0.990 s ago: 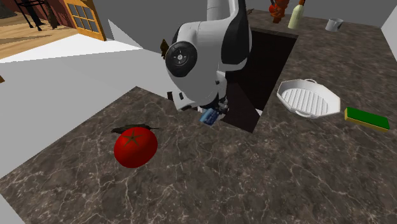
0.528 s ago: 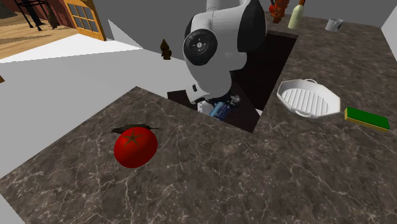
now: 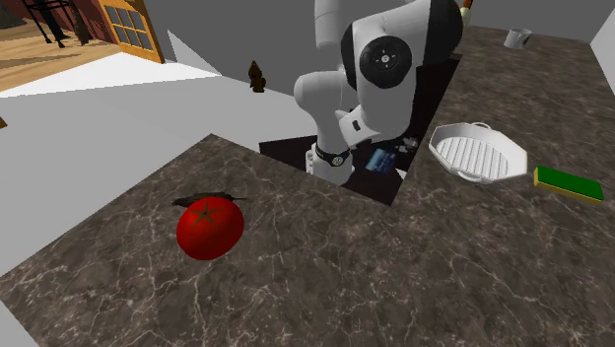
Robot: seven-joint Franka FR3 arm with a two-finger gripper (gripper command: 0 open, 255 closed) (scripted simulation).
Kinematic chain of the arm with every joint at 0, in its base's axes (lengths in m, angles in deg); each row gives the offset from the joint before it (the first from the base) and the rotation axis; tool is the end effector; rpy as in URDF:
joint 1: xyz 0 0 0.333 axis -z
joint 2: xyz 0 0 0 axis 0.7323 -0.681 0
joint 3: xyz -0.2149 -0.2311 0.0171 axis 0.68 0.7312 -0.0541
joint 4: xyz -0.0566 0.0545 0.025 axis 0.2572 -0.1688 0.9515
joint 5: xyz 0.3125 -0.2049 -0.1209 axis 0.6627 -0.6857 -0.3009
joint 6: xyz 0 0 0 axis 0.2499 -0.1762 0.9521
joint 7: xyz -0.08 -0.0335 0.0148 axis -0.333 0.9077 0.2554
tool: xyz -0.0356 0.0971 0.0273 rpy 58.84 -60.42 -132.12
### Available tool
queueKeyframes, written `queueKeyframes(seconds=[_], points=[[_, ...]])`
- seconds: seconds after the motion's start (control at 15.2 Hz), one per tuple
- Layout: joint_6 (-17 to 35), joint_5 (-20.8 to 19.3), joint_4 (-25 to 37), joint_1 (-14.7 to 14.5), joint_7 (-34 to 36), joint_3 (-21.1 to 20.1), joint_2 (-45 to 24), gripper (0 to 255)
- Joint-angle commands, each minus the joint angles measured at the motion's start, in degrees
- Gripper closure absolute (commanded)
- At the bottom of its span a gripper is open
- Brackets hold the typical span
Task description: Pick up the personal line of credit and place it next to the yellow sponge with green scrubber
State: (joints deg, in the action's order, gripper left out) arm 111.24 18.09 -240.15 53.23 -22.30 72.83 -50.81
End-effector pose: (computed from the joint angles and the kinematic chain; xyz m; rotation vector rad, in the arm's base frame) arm 0.2941 0.0013 0.4122 -2.6326 1.0189 0.7876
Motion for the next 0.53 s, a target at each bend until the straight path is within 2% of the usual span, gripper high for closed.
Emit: queueKeyframes(seconds=[0.0,0.46], points=[[0.90,2.97,-0.68,-1.72,2.54,-2.30,0.67,255],[4.98,13.61,-1.20,-8.26,11.47,-11.14,1.18,255]])
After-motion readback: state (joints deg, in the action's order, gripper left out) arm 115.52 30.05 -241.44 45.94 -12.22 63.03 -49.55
